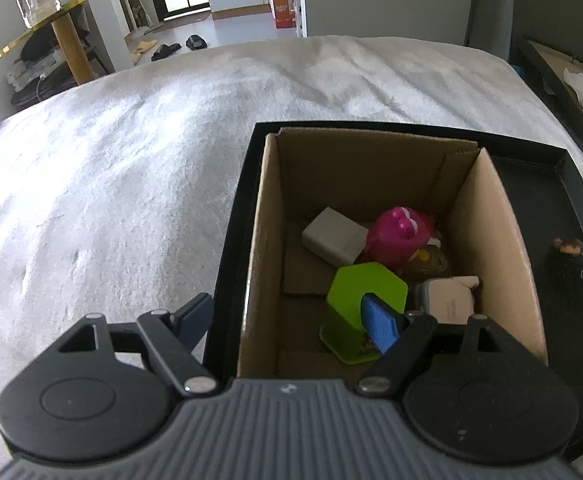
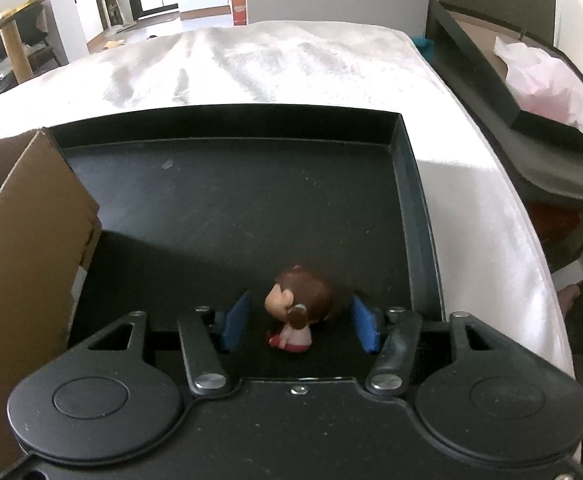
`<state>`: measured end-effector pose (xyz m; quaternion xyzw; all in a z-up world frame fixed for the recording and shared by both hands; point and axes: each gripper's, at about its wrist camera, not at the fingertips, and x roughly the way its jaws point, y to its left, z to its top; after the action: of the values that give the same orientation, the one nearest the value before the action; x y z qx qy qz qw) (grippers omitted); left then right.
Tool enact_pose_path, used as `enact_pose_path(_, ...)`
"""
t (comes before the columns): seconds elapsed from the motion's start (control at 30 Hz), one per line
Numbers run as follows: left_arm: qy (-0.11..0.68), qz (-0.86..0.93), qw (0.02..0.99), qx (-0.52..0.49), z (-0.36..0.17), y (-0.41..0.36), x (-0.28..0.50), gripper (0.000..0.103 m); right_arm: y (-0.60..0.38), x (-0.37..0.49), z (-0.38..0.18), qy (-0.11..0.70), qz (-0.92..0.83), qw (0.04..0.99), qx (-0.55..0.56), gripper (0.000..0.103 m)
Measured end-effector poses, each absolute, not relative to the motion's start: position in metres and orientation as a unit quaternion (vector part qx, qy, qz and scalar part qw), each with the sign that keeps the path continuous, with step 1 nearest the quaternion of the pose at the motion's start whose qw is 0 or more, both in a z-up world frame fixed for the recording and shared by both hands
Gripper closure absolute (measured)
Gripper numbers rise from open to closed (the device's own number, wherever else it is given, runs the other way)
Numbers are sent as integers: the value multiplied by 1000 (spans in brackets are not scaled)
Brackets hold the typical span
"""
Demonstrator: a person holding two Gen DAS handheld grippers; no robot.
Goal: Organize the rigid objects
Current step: 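Close the right gripper on the brown-haired doll and lift it, then carry the doll over the box, lower it in and open the right gripper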
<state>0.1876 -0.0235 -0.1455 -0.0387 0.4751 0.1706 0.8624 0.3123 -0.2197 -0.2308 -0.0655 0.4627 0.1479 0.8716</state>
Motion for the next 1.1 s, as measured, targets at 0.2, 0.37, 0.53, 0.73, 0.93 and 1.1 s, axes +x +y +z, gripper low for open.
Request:
enact_pose_path(0.2,465,165,868,-51,-140,-21,183,23,-212,299,-216,453,162,874,-72,69)
enact_pose_path(0.37,459,156,872,-65,-137,-18,178,24,-207,289,-197,443,177,876,-66,69)
enact_pose_path(0.53,458,146,873,-84,-137,-13,172,27,-197,280,-170,428,192,882,-53,69)
enact_pose_path(0.73,451,131,878,-94,-134,-10,166,34,-177,268,-139,406,225,885,-47,69)
enact_pose_path(0.93,447,125,878,-118,-133,-1,161,53,-150,261,-118,388,256,884,-53,69)
enact_pose_path(1.1,441,119,880,-131,-132,5,157,61,-129,261,-109,383,273,880,-62,68)
